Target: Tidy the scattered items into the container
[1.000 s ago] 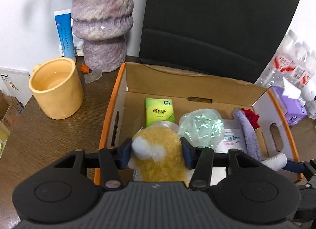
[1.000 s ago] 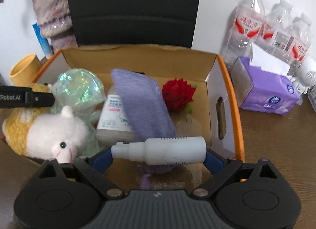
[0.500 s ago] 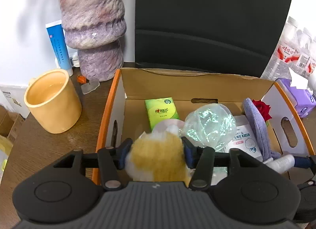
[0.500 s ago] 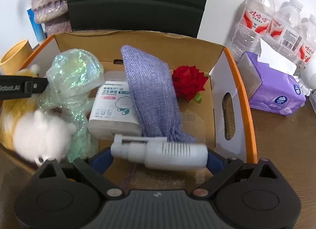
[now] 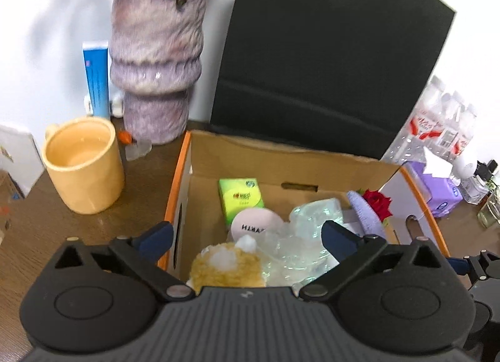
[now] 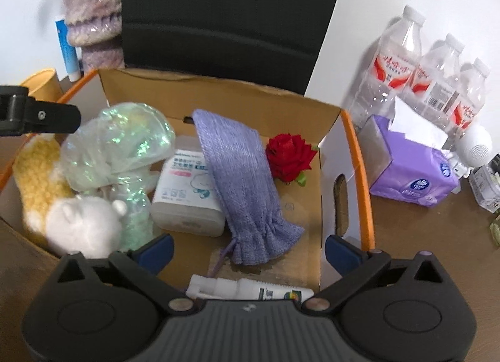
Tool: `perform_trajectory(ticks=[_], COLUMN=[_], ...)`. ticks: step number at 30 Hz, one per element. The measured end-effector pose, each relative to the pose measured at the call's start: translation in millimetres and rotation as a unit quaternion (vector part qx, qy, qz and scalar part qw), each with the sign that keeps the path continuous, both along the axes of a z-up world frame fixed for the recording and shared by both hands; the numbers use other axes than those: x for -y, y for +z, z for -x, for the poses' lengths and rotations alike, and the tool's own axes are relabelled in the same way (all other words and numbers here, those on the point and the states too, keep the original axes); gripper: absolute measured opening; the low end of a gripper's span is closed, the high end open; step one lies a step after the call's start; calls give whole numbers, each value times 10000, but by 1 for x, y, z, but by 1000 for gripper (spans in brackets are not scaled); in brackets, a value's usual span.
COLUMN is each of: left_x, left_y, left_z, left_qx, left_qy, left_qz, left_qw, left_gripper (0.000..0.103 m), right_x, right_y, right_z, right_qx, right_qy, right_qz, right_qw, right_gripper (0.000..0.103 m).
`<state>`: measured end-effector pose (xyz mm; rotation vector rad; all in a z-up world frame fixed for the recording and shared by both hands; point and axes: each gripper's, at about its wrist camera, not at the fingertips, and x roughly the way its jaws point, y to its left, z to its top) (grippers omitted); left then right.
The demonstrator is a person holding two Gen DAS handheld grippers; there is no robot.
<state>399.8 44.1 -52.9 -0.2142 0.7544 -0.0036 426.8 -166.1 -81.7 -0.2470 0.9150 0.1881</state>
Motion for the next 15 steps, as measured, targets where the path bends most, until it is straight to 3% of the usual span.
perform_trajectory(ticks=[15], left_x=[16], left_y=[46], left_z=[72], left_qx=[687], left_qy=[-316], left_qz=[-108], left_qw=[9971], left_gripper=[103], right_x=[13], right_y=[51], right_z=[76], right_qx=[768], right_qy=[59], right_qz=[-241], right_qw=[9967], right_gripper=[103])
